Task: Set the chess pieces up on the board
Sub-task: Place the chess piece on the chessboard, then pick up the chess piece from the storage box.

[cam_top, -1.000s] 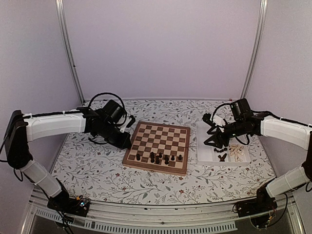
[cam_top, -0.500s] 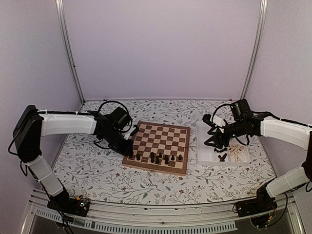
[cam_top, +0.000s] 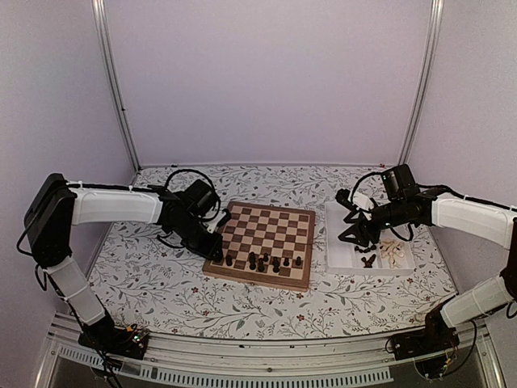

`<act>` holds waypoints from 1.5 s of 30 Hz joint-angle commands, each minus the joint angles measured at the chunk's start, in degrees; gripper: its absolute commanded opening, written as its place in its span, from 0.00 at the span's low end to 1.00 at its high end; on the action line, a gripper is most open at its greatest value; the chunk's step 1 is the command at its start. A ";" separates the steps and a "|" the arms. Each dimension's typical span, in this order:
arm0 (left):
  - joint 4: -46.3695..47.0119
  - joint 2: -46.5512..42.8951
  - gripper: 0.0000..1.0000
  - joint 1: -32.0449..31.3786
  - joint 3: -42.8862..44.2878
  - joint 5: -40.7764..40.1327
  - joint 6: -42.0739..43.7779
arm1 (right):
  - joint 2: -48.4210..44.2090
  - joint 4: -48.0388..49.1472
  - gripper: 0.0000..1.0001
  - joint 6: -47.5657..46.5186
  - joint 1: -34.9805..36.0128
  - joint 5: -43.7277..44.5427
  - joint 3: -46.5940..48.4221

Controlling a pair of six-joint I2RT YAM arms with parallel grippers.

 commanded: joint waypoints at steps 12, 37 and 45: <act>-5.88 -8.53 0.46 0.72 4.96 -3.06 1.54 | 1.16 -5.16 0.62 2.58 -7.97 -1.16 5.47; 21.47 -16.15 0.45 -2.95 4.11 4.70 0.86 | 19.28 -17.45 0.39 -15.29 -12.11 13.49 9.07; 22.32 -15.37 0.45 -3.15 3.14 5.46 1.04 | 22.78 -21.14 0.39 -20.38 -11.40 18.24 13.63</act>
